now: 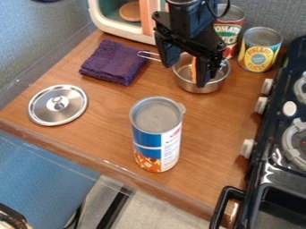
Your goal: Move the orange object to the bottom side of the table
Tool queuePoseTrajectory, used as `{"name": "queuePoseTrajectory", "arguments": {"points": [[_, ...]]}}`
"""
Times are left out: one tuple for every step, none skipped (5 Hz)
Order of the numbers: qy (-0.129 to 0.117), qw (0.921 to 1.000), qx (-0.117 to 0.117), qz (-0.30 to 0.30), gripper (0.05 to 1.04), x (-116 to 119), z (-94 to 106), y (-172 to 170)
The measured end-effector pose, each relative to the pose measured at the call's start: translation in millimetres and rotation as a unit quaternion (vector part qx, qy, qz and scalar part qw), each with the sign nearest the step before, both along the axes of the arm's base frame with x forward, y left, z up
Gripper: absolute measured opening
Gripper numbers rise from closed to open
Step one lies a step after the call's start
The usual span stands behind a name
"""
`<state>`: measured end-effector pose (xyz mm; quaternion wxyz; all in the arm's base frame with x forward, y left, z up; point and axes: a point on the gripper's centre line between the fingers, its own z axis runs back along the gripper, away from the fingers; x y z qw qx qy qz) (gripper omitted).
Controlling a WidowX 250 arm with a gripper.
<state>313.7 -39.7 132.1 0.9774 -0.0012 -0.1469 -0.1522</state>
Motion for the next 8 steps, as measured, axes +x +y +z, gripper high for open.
{"name": "queuePoseTrajectory", "arguments": {"points": [[0.015, 0.9999, 0.000, 0.003, 1.000, 0.1, -9.2, -0.4], [0.018, 0.9996, -0.010, 0.016, 1.000, 12.8, -12.3, -3.4], [0.019, 0.9981, -0.010, 0.057, 1.000, 47.8, -19.5, 2.5], [0.029, 0.9943, -0.011, 0.102, 1.000, 77.8, -35.0, 14.7], [0.035, 0.9899, -0.006, 0.137, 1.000, 100.2, -49.7, 23.5], [0.042, 0.9851, -0.002, 0.167, 1.000, 112.4, -60.8, 31.1], [0.051, 0.9783, -0.007, 0.201, 1.000, 119.0, -75.6, 38.2], [0.053, 0.9733, -0.015, 0.223, 1.000, 129.5, -81.9, 37.2]]}}
